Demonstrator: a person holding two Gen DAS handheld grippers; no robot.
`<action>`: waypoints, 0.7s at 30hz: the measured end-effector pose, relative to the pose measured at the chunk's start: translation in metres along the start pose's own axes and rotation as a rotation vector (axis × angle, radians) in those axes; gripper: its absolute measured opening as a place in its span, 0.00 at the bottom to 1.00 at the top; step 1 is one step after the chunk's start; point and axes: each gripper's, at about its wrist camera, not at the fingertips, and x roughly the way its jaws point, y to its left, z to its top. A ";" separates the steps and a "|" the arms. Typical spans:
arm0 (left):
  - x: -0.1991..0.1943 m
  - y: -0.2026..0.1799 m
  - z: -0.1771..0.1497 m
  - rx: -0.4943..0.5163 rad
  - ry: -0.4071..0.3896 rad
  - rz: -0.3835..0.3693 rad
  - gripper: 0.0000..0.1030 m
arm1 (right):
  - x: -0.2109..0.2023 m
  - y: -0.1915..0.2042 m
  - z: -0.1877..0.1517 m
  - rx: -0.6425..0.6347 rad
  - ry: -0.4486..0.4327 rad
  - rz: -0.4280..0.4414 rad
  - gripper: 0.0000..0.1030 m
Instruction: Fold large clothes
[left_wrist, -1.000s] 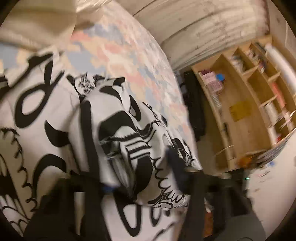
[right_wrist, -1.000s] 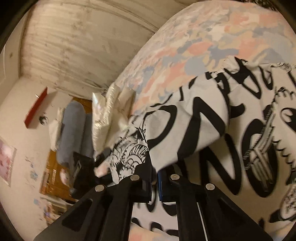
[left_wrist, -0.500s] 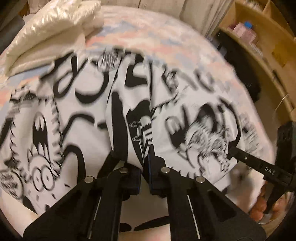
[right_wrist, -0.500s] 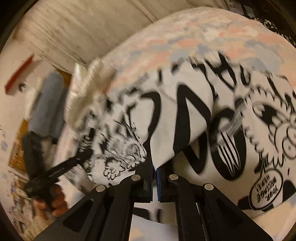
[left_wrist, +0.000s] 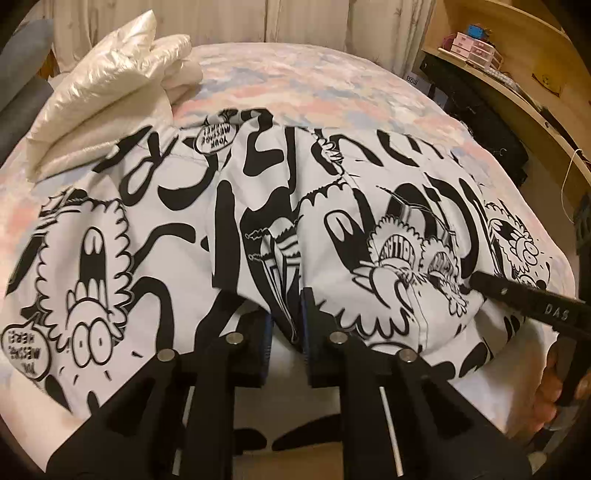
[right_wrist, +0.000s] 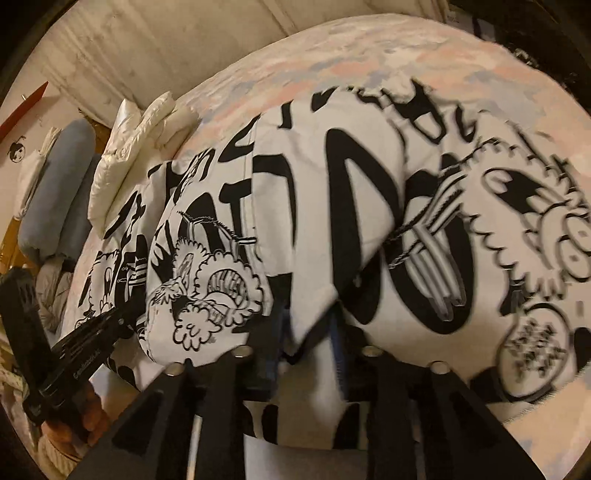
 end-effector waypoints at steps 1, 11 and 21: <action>-0.005 -0.001 0.000 0.005 -0.011 0.008 0.13 | -0.010 -0.002 0.000 -0.006 -0.013 -0.005 0.36; -0.070 0.008 0.013 -0.026 -0.167 0.054 0.13 | -0.076 0.012 0.011 -0.058 -0.175 -0.051 0.36; -0.021 -0.012 0.072 0.009 -0.107 0.073 0.13 | -0.036 0.074 0.072 -0.188 -0.203 -0.014 0.36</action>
